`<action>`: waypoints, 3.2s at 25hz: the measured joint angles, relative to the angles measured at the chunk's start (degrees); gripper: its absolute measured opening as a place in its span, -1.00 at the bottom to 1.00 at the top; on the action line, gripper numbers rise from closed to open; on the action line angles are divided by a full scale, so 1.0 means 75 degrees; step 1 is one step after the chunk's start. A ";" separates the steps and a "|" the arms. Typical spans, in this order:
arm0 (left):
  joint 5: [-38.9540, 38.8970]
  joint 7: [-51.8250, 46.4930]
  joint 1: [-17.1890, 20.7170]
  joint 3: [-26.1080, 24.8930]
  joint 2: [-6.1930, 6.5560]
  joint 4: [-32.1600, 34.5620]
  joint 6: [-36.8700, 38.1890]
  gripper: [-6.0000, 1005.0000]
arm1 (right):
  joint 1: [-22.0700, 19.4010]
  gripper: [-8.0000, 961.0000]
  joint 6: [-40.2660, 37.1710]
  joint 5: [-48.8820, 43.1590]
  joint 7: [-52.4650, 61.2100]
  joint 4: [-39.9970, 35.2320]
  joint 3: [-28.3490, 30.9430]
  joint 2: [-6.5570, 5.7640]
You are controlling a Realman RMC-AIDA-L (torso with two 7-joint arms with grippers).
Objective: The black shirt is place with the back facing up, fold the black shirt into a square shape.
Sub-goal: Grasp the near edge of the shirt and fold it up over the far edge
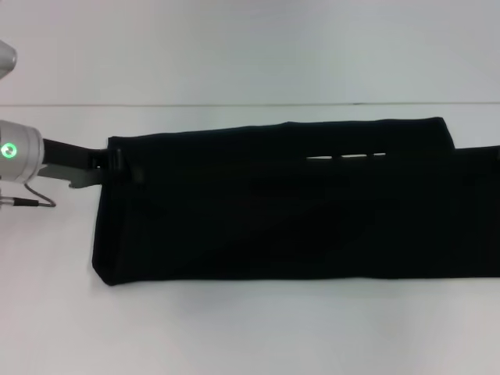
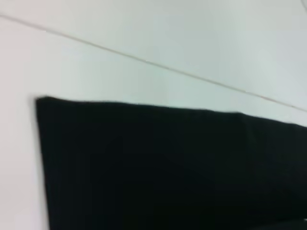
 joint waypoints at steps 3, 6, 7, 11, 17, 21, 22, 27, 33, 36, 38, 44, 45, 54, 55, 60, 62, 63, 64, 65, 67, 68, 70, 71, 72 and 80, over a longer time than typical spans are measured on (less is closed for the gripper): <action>-0.0005 0.0020 -0.0021 0.0118 -0.0090 0.0015 -0.0423 -0.98 | 0.0075 -0.86 0.0497 -0.0003 0.0030 0.0055 -0.0105 0.0121; -0.0028 0.0086 -0.0111 0.0293 -0.0105 0.0047 -0.0628 -0.98 | 0.0203 -0.86 0.0672 -0.0002 0.0035 0.0061 -0.0273 0.0202; -0.0101 0.0121 -0.0149 0.0309 -0.0088 0.0052 -0.0624 -0.98 | 0.0251 -0.86 0.0681 0.0000 0.0035 0.0060 -0.0314 0.0215; -0.0479 0.0141 -0.0211 0.0359 -0.0012 0.0054 -0.0733 -0.98 | 0.0436 -0.86 0.0815 0.0006 0.0035 0.0051 -0.0387 0.0267; -0.0044 -0.0408 -0.0254 0.1064 -0.0089 0.0065 -0.1634 -0.98 | 0.0513 -0.86 0.1291 0.0021 0.0039 0.0065 -0.0618 0.0392; -0.0052 -0.0420 -0.0204 0.1081 -0.0136 0.0054 -0.2053 -0.98 | 0.0544 -0.86 0.1879 0.0052 0.0049 0.0070 -0.0736 0.0564; -0.0053 -0.0422 -0.0205 0.1073 -0.0140 0.0054 -0.2103 -0.98 | 0.0566 -0.86 0.2114 0.0050 0.0057 0.0070 -0.0777 0.0616; -0.0172 -0.0454 -0.0299 0.1004 -0.0161 0.0069 -0.2427 -0.98 | 0.0778 -0.86 0.2944 0.0042 0.0066 0.0122 -0.0872 0.0768; -0.0205 -0.0494 -0.0539 0.1104 -0.0185 -0.0504 -0.3319 -0.98 | 0.1131 -0.86 0.4379 0.0033 0.0013 0.0975 -0.1374 0.0851; -0.0186 -0.0497 -0.0574 0.1112 -0.0241 -0.0708 -0.3760 -0.98 | 0.1255 -0.86 0.5203 0.0025 0.0007 0.1415 -0.1819 0.0927; -0.0181 -0.0493 -0.0574 0.1112 -0.0288 -0.0738 -0.3944 -0.98 | 0.1311 -0.87 0.5630 0.0024 0.0019 0.1595 -0.2052 0.0982; -0.0171 -0.0428 -0.0575 0.1178 -0.0385 -0.0806 -0.4334 -0.98 | 0.1351 -0.87 0.6188 0.0019 0.0003 0.1684 -0.2210 0.1072; -0.0173 -0.0426 -0.0579 0.1223 -0.0405 -0.0819 -0.4413 -0.98 | 0.1351 -0.86 0.6188 0.0019 0.0003 0.1684 -0.2210 0.1072; -0.0170 -0.0460 -0.0631 0.1299 -0.0504 -0.0851 -0.4744 -0.98 | 0.1363 -0.87 0.6344 0.0017 -0.0002 0.1689 -0.2216 0.1044; -0.0173 -0.0450 -0.0637 0.1300 -0.0504 -0.0872 -0.4788 -0.98 | 0.1363 -0.87 0.6377 0.0018 -0.0002 0.1694 -0.2216 0.1047; -0.0172 -0.0422 -0.0756 0.1394 -0.0521 -0.1157 -0.5212 -0.98 | 0.1384 -0.86 0.6501 0.0018 -0.0012 0.1718 -0.2242 0.1062; -0.0169 -0.0418 -0.0791 0.1485 -0.0533 -0.1255 -0.5341 -0.98 | 0.1392 -0.86 0.6539 0.0017 -0.0012 0.1720 -0.2276 0.1062; -0.0169 -0.0418 -0.0793 0.1499 -0.0546 -0.1260 -0.5369 -0.98 | 0.1394 -0.86 0.6559 0.0017 -0.0012 0.1724 -0.2311 0.1064; -0.0173 -0.0417 -0.0796 0.1508 -0.0558 -0.1259 -0.5406 -0.98 | 0.1395 -0.86 0.6582 0.0018 -0.0013 0.1728 -0.2353 0.1067; -0.0179 -0.0417 -0.0796 0.1509 -0.0571 -0.1255 -0.5422 -0.98 | 0.1398 -0.86 0.6606 0.0017 -0.0013 0.1735 -0.2411 0.1068; -0.0201 -0.0431 -0.0797 0.1506 -0.0577 -0.1253 -0.5449 -0.98 | 0.1412 -0.86 0.6616 0.0017 -0.0012 0.1756 -0.2500 0.1069; -0.0202 -0.0445 -0.0799 0.1501 -0.0577 -0.1263 -0.5480 -0.98 | 0.1465 -0.87 0.6643 -0.0020 0.0007 0.1852 -0.2607 0.1039; -0.0208 -0.0471 -0.0825 0.1494 -0.0578 -0.1322 -0.5619 -0.98 | 0.1515 -0.87 0.6706 -0.0051 0.0025 0.1962 -0.2646 0.0996; -0.0210 -0.0474 -0.0847 0.1486 -0.0583 -0.1375 -0.5713 -0.92 | 0.1570 -0.84 0.6787 -0.0079 0.0039 0.2073 -0.2670 0.0942; -0.0211 -0.0477 -0.0874 0.1476 -0.0588 -0.1419 -0.5772 -0.86 | 0.1632 -0.80 0.6857 -0.0094 0.0045 0.2167 -0.2675 0.0882; -0.0546 -0.0798 -0.0786 0.1409 -0.0591 -0.0773 -0.4893 -0.26 | 0.1703 -0.56 0.5407 -0.0116 0.0334 0.1680 -0.2658 0.0295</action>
